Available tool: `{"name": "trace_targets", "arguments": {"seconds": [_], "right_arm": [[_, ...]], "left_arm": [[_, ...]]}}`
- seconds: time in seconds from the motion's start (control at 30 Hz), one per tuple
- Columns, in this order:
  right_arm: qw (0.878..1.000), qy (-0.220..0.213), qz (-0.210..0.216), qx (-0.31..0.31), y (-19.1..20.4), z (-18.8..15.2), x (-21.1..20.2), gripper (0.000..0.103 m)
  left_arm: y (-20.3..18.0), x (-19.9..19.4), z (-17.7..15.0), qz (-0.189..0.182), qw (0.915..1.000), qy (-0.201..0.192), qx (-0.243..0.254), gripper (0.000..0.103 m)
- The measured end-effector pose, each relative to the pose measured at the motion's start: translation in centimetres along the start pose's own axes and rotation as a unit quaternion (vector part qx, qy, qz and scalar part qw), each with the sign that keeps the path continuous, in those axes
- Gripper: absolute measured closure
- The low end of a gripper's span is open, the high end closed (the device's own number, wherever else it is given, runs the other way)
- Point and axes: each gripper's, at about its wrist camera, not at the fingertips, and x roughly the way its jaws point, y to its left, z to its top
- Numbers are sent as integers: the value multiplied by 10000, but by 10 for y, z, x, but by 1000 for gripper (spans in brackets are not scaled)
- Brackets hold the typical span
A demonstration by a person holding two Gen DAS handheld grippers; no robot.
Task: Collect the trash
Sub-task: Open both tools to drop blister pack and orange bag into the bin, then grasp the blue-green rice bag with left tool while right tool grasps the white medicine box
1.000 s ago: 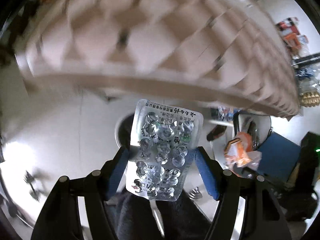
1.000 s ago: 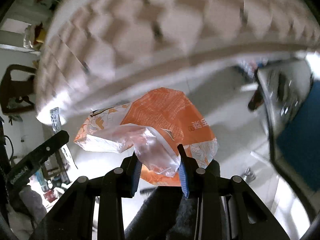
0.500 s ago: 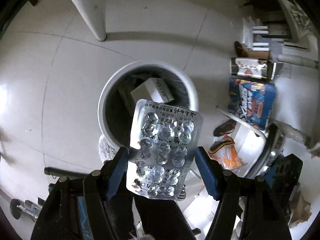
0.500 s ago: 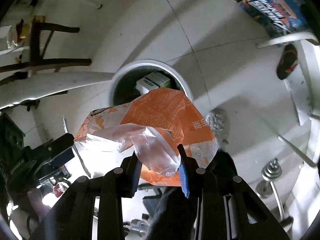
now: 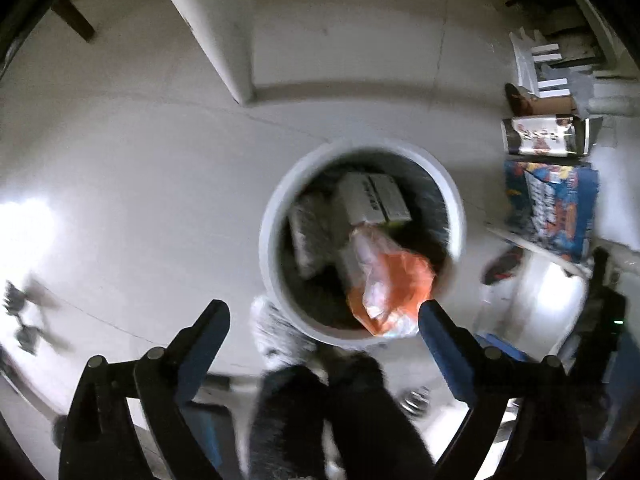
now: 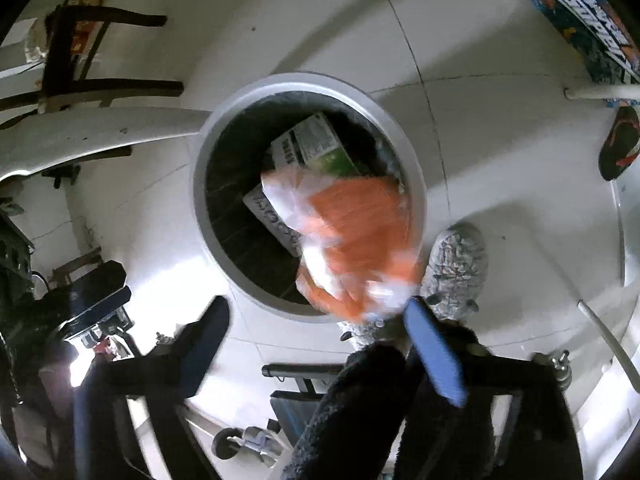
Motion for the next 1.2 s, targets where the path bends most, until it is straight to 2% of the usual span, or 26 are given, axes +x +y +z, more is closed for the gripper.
{"name": "trace_targets", "arguments": {"seconds": [0.1,0.17,0.3,0.5,0.73,0.87,1.2], "right_arm": [[9991,-156,-320,-220,9,-6,-14,1],[9965,-307,-662,-398,18,-10,-26,1],[9871,-607,-1320,-677,31,-19,-54,1],[9769,-833,-1758,-886,47,-35,-88,0],[9724,-913,-1942,-918,63,-64,-134,0],[9730,-939,-1928,-856,75,-87,-172,0],[9732,-1352,-1637,-885,135,-150,-314,0]], "left_arm": [[-8,-17,-11,617,9970,-336,320,7],[-12,-27,-18,837,9945,-443,458,7],[-19,-46,-34,943,9928,-497,542,7],[-31,-79,-56,960,9923,-572,532,7],[-41,-128,-82,989,9916,-599,585,7],[-46,-171,-99,1013,9903,-685,663,7],[-60,-302,-132,1049,9860,-1096,694,7]]}}
